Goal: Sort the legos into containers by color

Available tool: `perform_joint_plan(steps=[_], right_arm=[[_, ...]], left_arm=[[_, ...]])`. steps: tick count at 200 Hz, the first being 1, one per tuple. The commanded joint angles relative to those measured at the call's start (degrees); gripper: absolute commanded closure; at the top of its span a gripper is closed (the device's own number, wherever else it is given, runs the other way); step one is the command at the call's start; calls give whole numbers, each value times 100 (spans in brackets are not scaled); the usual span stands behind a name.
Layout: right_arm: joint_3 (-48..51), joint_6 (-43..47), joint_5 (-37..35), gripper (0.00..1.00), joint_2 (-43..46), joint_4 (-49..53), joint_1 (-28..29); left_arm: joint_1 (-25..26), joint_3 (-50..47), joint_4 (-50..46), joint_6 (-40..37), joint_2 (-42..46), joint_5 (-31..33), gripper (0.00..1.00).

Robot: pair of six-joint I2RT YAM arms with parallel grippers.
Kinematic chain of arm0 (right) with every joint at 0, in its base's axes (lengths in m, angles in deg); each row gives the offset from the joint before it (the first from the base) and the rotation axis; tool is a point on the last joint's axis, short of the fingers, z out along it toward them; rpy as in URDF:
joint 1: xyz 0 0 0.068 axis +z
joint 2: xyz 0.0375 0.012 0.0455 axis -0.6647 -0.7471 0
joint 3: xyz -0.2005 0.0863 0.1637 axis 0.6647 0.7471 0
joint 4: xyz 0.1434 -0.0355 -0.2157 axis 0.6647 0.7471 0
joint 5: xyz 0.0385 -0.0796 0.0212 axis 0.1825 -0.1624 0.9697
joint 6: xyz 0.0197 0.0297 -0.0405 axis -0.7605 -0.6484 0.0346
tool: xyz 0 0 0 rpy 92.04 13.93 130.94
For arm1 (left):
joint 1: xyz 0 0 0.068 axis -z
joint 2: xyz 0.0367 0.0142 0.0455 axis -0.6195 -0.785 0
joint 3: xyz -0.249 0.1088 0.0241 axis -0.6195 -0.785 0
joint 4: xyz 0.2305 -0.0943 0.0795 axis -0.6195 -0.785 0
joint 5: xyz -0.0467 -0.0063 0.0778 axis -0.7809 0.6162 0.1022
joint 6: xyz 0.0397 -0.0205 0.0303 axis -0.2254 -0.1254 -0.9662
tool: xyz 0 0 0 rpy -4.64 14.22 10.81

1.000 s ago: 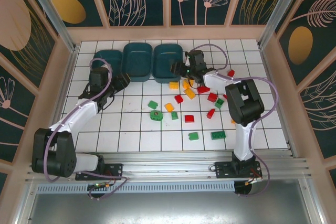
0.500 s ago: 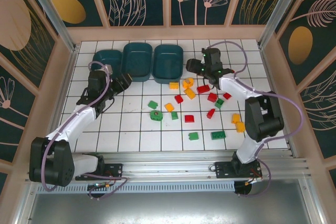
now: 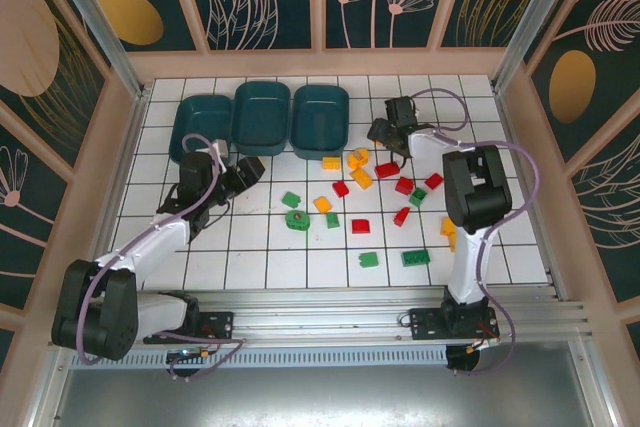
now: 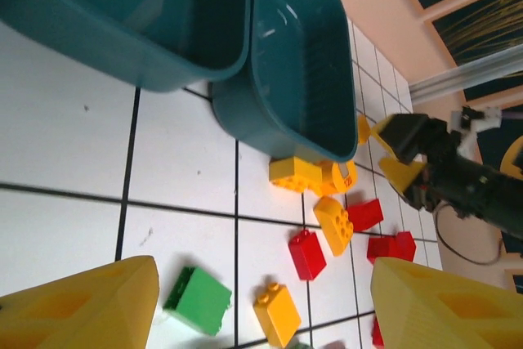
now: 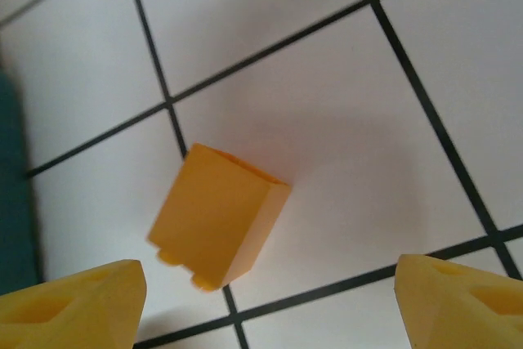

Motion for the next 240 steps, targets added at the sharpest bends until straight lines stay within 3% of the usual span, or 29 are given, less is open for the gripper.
perform_joint_plan(steps=[1, 23, 58, 125, 179, 240], right_arm=[[-513, -268, -93, 20, -297, 57, 74], [-786, -274, -153, 26, -641, 137, 113], [-834, -191, -248, 43, -732, 40, 211], [-970, 43, -486, 57, -784, 195, 209], [-499, 537, -792, 68, -520, -220, 247], [-251, 652, -734, 69, -267, -417, 265]], left_arm=[[41, -211, 279, 138, 119, -18, 30], [47, -349, 272, 140, 200, 5, 29], [51, -456, 194, 89, 318, 143, 27], [45, -390, 168, 36, 239, 129, 27], [46, -364, 93, -17, 230, 155, 26], [49, -293, 72, -38, 159, 144, 26]])
